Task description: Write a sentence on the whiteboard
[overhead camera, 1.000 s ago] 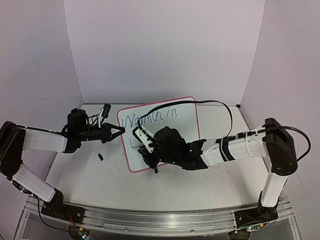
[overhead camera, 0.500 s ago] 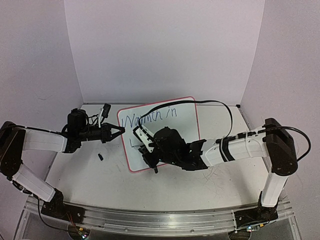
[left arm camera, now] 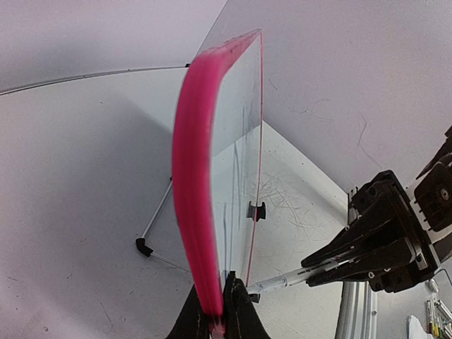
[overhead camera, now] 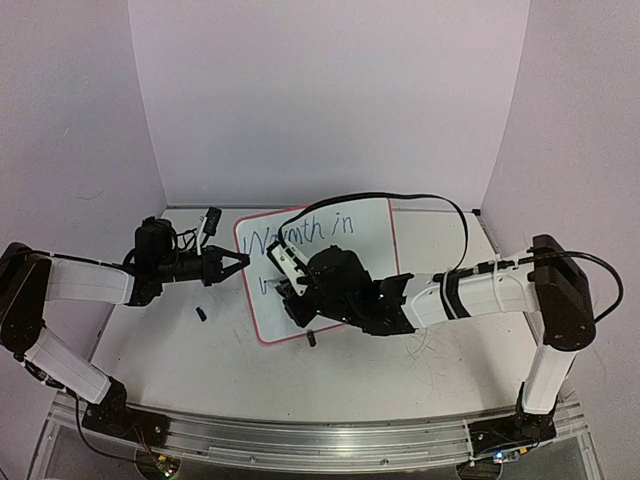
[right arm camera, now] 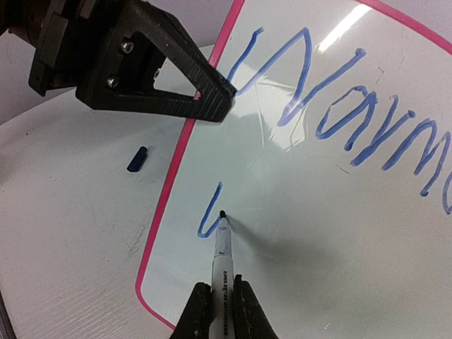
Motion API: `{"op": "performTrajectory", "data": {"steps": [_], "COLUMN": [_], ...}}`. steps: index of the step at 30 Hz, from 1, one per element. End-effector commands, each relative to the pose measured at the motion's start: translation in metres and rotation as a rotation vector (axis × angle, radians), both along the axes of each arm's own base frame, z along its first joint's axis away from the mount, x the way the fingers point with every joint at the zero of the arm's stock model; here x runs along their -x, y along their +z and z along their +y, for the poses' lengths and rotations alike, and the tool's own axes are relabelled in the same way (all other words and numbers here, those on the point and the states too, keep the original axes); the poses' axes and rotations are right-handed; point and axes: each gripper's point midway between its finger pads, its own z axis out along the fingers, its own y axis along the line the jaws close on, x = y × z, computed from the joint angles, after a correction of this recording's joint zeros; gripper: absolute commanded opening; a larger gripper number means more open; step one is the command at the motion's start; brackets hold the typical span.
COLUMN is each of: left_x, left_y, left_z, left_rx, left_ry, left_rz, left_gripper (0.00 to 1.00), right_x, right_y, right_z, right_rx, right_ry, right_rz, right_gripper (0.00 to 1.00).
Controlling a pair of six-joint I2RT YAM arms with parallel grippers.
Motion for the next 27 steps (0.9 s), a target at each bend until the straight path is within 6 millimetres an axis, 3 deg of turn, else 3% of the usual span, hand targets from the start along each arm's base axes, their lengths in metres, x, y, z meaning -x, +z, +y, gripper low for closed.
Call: {"op": "performTrajectory", "data": {"steps": [1, 9, 27], "left_x": [-0.009, -0.009, -0.011], "left_y": [0.0, -0.001, 0.001], "left_z": [0.005, 0.005, 0.004], "left_rx": [-0.054, -0.055, -0.054], "left_ry": [0.05, 0.049, 0.05], "left_rz": [-0.07, -0.07, -0.072], "left_gripper": [0.0, 0.0, 0.0], "right_x": [-0.033, -0.032, -0.014], "right_y": [0.045, 0.049, 0.024], "right_z": [-0.012, -0.009, -0.016], "right_rx": [-0.091, -0.094, -0.058], "right_ry": [-0.12, -0.107, -0.056], "right_rz": [-0.073, -0.079, -0.01], "right_gripper": [0.0, 0.0, 0.0]}}
